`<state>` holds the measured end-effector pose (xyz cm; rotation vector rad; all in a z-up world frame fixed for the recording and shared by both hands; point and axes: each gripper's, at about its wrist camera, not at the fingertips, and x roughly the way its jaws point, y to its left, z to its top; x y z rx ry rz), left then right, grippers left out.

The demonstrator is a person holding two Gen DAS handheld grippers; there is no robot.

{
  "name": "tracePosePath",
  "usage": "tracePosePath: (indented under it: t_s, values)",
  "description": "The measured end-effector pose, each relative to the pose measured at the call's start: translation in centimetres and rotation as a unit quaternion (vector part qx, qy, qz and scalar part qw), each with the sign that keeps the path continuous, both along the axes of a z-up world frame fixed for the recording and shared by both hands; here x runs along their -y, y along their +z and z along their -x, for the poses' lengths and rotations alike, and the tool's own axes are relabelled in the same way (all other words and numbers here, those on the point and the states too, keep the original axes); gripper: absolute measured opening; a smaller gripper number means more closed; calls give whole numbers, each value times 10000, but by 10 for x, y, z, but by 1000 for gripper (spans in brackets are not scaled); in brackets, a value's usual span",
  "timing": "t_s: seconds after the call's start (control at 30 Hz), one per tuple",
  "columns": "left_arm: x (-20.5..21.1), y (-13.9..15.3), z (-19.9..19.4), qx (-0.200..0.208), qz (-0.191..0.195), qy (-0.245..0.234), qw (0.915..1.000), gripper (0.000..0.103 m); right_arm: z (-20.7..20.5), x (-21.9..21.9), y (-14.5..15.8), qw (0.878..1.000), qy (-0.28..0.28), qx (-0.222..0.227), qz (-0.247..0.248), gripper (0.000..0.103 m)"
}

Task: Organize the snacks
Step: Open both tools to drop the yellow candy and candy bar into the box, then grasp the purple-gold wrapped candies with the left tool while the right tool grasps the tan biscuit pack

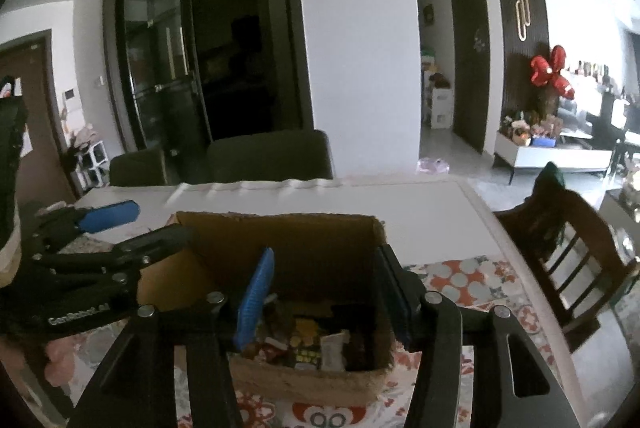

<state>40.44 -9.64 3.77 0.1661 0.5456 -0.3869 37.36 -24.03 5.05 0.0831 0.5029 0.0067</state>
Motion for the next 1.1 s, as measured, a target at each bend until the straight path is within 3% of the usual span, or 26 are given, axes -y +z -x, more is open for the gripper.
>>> tracePosePath:
  t_s: [0.1, 0.27, 0.43, 0.67, 1.1]
  values:
    - [-4, 2, 15, 149, 45, -33, 9999, 74, 14, 0, 2, 9999, -81, 114, 11, 67]
    - [-9, 1, 43, 182, 253, -213, 9993, 74, 45, 1, 5, 9993, -245, 278, -80, 73]
    - [-12, 0, 68, 305, 295, -343, 9985, 74, 74, 2, 0, 9984, -374, 295, -319, 74]
    - [-11, -6, 101, 443, 307, -471, 9974, 74, 114, 1, -9, 9960, -789, 349, -248, 74]
    - [-1, -50, 128, 326, 236, -920, 9949, 74, 173, 4, -53, 9827, -1799, 160, -416, 74]
